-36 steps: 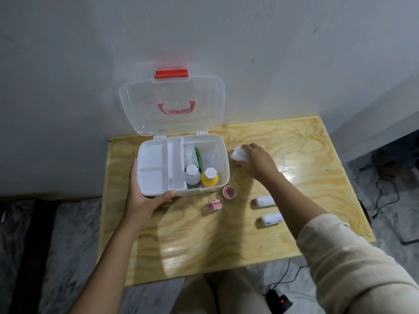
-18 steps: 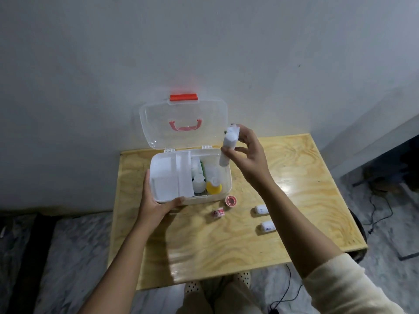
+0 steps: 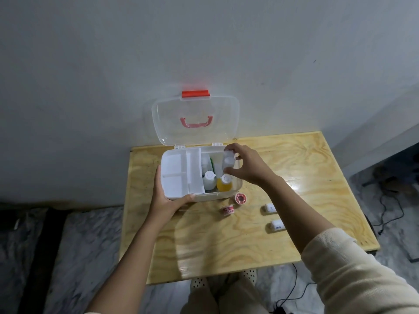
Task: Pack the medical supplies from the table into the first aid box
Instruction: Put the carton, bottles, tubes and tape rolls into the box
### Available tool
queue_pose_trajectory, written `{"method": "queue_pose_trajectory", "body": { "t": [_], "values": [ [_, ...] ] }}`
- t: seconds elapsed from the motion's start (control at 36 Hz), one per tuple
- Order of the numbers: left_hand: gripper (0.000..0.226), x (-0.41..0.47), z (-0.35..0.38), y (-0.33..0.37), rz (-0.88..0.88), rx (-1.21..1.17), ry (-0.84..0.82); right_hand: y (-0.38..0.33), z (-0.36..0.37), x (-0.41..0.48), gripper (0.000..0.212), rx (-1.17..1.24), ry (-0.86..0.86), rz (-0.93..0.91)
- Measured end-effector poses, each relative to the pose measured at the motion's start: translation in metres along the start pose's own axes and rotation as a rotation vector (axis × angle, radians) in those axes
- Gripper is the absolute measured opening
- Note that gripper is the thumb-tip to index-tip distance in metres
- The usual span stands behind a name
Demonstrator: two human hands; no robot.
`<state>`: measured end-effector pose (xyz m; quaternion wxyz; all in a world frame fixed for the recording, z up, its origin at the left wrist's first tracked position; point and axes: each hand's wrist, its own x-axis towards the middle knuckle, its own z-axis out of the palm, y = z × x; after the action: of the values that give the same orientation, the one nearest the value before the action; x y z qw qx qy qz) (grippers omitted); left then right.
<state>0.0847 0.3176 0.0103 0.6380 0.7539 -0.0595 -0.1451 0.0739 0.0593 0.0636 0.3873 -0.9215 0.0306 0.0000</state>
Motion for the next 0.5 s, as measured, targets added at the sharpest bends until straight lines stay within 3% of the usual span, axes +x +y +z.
{"method": "queue_pose_trajectory", "body": {
  "t": [0.5],
  "values": [
    [0.128, -0.0017, 0.0019, 0.0009, -0.024, 0.031, 0.014, 0.0010, -0.0032, -0.0046, 0.050, -0.100, 0.017, 0.005]
  ]
}}
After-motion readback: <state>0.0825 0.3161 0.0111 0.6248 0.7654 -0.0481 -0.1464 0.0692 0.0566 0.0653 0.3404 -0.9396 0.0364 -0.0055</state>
